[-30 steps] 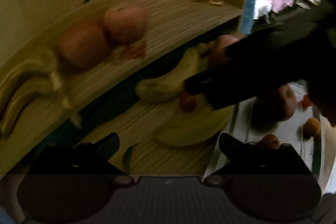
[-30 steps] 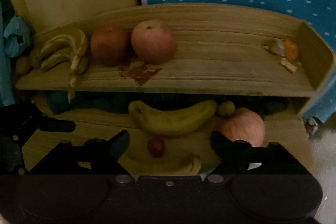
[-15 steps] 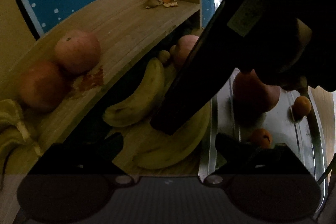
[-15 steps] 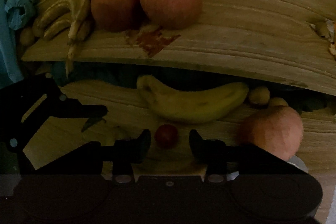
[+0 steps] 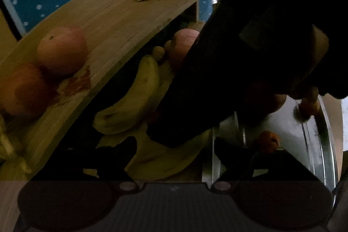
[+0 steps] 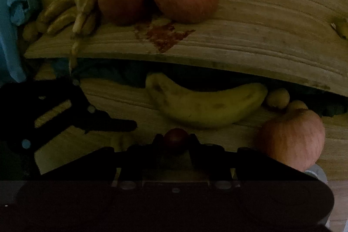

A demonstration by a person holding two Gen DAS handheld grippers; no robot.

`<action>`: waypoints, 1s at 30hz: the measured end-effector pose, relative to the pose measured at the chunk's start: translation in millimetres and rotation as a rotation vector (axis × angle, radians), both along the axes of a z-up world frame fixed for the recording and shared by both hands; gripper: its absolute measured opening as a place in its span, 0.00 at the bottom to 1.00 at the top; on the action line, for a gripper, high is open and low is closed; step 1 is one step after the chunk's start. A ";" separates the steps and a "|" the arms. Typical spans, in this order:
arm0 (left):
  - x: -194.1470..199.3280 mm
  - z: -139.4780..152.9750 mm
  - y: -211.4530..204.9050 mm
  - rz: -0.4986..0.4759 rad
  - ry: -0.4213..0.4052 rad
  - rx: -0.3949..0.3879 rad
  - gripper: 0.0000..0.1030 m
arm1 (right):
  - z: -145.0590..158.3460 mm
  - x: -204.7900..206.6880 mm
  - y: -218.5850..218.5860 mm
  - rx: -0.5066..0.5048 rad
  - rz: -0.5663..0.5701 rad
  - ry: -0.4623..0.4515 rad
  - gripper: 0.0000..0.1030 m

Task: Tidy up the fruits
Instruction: 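Close the left tool on the banana while the right tool grasps the cherry tomato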

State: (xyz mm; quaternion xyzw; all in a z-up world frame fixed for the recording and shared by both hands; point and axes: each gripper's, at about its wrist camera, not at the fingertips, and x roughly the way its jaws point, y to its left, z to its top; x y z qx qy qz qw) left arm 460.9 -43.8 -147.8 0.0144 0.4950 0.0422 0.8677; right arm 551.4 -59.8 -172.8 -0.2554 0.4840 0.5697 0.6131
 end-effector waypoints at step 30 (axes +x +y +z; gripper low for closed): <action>24.0 -3.5 13.5 -0.035 0.054 -0.166 0.38 | 31.7 30.8 -47.6 0.120 -0.195 0.083 0.25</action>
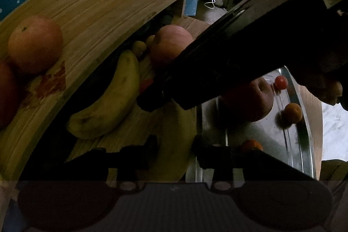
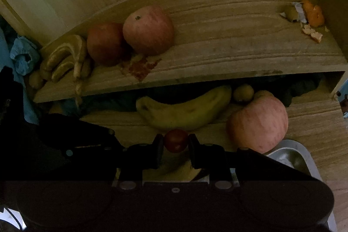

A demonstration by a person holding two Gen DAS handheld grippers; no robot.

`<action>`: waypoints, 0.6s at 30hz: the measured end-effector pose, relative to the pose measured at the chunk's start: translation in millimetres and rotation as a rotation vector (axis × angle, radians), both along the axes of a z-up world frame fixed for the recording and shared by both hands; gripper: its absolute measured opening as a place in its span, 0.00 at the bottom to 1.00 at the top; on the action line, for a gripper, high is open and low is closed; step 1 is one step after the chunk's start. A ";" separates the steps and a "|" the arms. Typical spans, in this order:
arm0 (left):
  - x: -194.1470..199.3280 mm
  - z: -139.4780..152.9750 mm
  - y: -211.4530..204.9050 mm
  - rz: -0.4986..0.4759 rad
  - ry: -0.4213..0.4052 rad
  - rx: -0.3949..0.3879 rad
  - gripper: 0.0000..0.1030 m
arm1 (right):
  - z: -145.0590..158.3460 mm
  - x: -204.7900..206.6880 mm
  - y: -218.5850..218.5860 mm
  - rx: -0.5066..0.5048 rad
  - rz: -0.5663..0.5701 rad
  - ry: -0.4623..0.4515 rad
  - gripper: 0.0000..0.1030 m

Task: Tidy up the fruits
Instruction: 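Carry the banana and tomato onto the silver tray and open both tools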

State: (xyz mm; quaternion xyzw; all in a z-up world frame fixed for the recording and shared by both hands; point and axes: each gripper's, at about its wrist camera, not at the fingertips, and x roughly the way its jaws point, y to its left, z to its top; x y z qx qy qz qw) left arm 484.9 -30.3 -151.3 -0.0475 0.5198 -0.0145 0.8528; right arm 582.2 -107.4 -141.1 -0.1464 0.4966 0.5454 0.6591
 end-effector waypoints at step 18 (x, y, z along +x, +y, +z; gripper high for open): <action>-9.2 31.5 -23.8 0.012 -0.031 -0.072 0.37 | 24.6 1.7 -70.7 0.024 -0.177 -0.029 0.25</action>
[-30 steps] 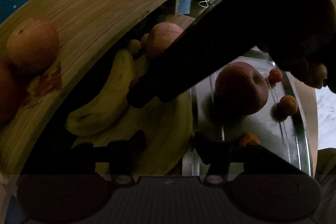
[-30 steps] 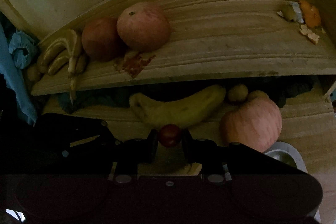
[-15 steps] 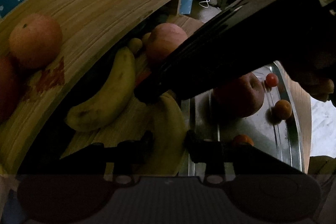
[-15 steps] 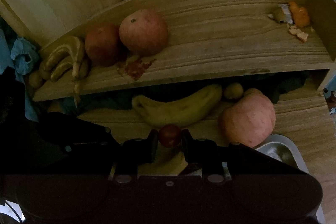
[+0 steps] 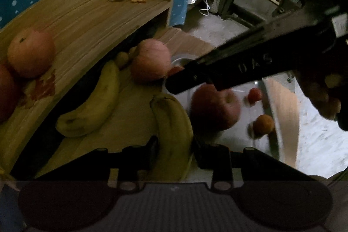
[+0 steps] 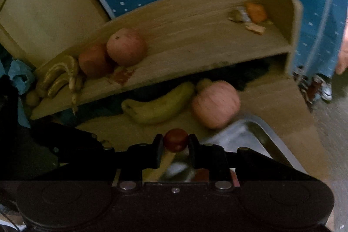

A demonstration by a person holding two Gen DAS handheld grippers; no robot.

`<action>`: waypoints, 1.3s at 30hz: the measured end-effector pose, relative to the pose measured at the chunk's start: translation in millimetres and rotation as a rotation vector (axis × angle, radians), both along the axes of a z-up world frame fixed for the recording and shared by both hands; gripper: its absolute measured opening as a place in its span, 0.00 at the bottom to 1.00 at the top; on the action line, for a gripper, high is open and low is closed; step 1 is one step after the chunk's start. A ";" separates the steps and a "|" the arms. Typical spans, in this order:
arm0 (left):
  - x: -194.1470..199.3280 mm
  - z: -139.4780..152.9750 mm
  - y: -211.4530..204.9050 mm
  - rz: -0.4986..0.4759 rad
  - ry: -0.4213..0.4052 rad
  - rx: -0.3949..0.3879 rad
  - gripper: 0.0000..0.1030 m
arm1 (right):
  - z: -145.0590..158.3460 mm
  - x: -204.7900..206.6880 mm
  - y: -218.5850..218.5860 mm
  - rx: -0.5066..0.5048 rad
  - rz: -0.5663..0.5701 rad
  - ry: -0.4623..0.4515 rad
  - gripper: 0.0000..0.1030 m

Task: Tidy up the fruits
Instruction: 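Carry the banana and tomato onto the silver tray and open both tools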

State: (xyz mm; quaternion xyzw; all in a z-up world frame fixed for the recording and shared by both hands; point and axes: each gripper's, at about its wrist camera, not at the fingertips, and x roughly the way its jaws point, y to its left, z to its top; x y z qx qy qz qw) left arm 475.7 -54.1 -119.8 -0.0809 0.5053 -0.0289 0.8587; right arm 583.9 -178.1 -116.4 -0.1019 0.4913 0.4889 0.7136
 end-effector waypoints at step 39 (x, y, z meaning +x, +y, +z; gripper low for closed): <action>3.3 -21.7 -30.9 0.160 0.071 -0.060 0.37 | -47.0 -48.0 -65.8 -0.154 -0.099 0.020 0.29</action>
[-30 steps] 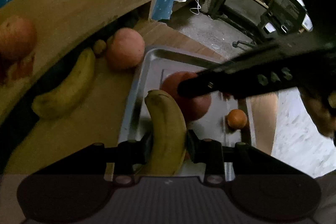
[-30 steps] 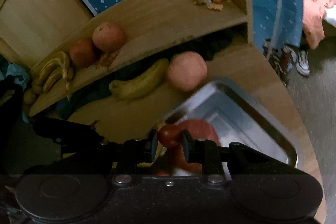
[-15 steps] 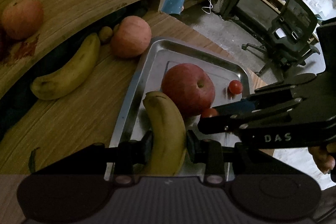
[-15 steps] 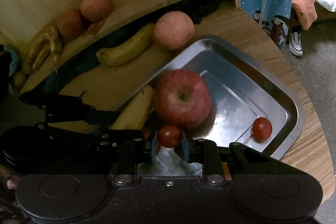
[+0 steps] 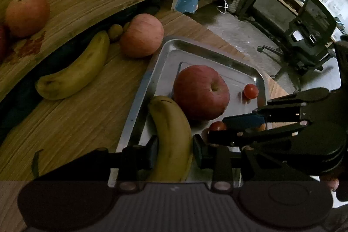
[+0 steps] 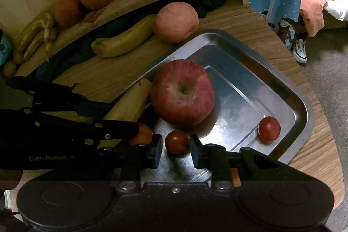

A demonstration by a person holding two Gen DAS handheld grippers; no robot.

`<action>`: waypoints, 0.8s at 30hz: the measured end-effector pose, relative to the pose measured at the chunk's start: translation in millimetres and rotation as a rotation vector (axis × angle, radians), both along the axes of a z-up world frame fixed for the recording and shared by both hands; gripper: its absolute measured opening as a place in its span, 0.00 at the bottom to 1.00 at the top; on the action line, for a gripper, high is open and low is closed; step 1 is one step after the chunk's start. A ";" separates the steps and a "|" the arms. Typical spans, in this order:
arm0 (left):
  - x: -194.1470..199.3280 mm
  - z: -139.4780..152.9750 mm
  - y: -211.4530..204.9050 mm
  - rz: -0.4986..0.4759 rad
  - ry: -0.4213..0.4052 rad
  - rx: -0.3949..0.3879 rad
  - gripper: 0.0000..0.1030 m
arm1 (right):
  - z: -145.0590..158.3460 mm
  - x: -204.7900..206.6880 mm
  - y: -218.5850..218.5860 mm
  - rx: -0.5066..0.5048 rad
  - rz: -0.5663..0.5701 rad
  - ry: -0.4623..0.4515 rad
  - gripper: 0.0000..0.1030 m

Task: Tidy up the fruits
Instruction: 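Carry the banana and tomato onto the silver tray and open both tools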

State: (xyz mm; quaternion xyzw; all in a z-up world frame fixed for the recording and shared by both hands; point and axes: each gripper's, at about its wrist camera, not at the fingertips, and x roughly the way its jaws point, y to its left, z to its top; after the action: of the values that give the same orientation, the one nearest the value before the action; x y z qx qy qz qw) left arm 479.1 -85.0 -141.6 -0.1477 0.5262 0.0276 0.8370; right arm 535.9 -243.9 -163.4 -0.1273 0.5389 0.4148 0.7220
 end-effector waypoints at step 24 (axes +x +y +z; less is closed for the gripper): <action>-87.0 60.9 -0.6 -0.005 -0.143 0.128 1.00 | 43.0 -89.8 -39.3 0.031 -0.239 -0.103 0.96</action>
State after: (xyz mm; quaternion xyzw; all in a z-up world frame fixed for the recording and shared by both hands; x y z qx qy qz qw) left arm 392.0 -85.6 -80.7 -0.0941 0.4627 0.0486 0.8802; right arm 446.1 -283.2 -120.5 -0.0722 0.5060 0.3268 0.7949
